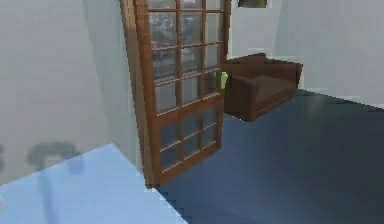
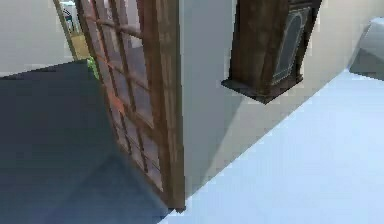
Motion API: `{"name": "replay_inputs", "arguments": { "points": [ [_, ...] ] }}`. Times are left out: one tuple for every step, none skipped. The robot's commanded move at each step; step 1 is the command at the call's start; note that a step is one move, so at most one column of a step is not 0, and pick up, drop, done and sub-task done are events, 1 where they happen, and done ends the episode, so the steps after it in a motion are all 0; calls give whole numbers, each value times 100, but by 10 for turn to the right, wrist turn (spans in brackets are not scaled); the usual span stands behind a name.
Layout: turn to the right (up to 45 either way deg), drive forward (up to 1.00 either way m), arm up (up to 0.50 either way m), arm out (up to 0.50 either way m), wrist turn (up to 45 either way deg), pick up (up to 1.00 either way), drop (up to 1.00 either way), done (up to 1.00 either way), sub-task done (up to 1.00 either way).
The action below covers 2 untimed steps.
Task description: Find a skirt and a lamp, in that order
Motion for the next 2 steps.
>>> {"name": "replay_inputs", "arguments": {
  "points": [
    [390, 0, 0, 0, 0, 0, 0, 0, 0],
    [0, 100, 0, 0, 0, 0, 0, 0, 0]
  ]
}}
